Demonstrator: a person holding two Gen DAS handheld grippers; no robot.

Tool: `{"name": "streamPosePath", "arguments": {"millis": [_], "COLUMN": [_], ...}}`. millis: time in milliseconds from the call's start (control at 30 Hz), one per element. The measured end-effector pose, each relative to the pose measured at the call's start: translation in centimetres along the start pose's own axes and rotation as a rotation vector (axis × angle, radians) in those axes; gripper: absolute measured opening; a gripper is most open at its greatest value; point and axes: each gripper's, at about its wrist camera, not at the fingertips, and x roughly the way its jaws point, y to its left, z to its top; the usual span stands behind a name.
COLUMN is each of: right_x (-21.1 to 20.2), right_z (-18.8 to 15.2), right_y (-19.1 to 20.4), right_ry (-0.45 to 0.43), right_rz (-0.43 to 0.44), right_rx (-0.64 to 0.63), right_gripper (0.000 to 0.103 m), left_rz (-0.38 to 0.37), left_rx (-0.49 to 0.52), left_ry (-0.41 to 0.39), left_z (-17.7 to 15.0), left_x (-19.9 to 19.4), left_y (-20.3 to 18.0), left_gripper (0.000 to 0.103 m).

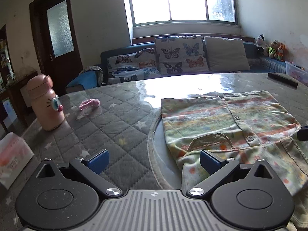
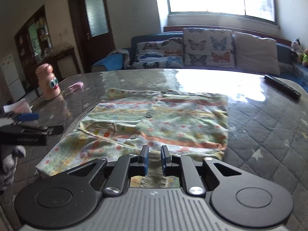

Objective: Fold clothes

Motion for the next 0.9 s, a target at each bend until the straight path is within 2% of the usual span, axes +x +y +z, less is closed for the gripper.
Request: {"name": "streamPosePath", "arguments": {"millis": [167, 333, 433, 500, 567, 767, 900], "right_x": [2.8, 3.1, 2.4, 1.4, 0.6, -0.5, -0.8], "right_z": [-0.5, -1.0, -1.1, -1.4, -1.8, -2.9, -3.9], "right_y": [0.1, -0.1, 0.4, 1.1, 1.6, 2.3, 2.1], "right_ry": [0.057, 0.066, 0.062, 0.053, 0.050, 0.055, 0.068], "right_rz": [0.012, 0.023, 0.023, 0.033, 0.046, 0.074, 0.072], "right_rx": [-0.020, -0.037, -0.066, -0.109, -0.133, -0.173, -0.177], "right_gripper": [0.016, 0.020, 0.030, 0.031, 0.036, 0.037, 0.037], "left_rz": [0.008, 0.040, 0.046, 0.036, 0.022, -0.015, 0.007], "left_rx": [0.068, 0.115, 0.119, 0.123, 0.141, 0.212, 0.267], "left_ry": [0.036, 0.030, 0.014, -0.012, -0.035, -0.058, -0.055], "left_z": [-0.1, -1.0, -0.9, -0.9, -1.1, -3.3, -5.2], "left_x": [2.7, 3.9, 3.0, 1.8, 0.4, -2.5, -3.0], "left_y": [-1.1, -1.4, -1.3, -1.4, -1.6, -2.7, -3.1], "left_gripper": [0.094, 0.094, 0.094, 0.094, 0.094, 0.096, 0.097]}}
